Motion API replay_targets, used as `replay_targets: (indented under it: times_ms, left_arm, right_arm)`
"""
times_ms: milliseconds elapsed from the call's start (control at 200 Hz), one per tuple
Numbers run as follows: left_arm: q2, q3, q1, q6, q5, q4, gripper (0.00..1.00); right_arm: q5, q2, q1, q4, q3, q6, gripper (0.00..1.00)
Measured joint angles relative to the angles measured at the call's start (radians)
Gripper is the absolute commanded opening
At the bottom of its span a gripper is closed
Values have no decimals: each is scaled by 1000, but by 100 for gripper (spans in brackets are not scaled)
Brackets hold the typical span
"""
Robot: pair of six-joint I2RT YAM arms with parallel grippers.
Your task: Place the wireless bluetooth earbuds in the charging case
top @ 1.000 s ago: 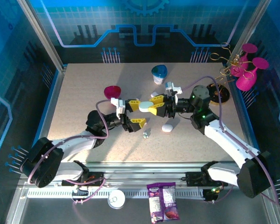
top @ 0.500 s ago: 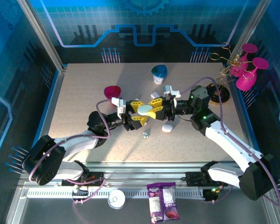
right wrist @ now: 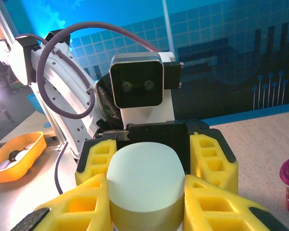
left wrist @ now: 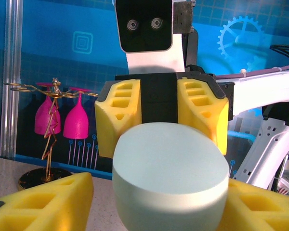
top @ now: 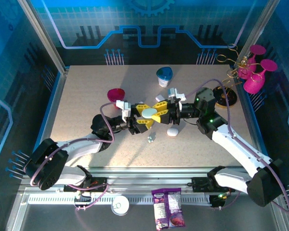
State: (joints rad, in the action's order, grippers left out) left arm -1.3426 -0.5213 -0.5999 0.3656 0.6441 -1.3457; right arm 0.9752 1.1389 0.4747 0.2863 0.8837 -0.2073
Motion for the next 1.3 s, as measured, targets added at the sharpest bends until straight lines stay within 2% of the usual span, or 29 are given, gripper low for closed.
replay_targets:
  times_ms: [175,480,565,610,650,720,760,1036,1166,1296]
  left_arm:
    - [0,0,-2,2,7,-5,50]
    - [0,-7,-4,0,6,-5,51]
    - [0,-7,-4,-1,6,-2,40]
    - [0,-7,-3,2,8,0,38]
    - [0,-7,-4,-1,11,2,40]
    - [0,-7,-3,-1,11,2,51]
    - [0,-8,-5,-2,10,4,53]
    - [0,-8,-5,-5,10,4,46]
    - [0,-8,-5,-6,8,5,54]
    - [0,-8,-5,-5,6,6,51]
  right_arm:
    - [-10,0,2,-2,0,4,26]
    - [-24,0,6,-42,8,31,26]
    - [-26,0,9,-50,8,36,26]
    - [-27,0,9,-51,8,38,26]
    - [-31,0,8,-51,9,41,26]
    - [-33,0,9,-50,10,43,26]
    - [-32,0,9,-48,10,40,26]
    - [-35,2,16,3,10,-2,26]
    - [-35,13,16,3,10,-1,26]
    - [-35,14,16,-4,10,10,26]
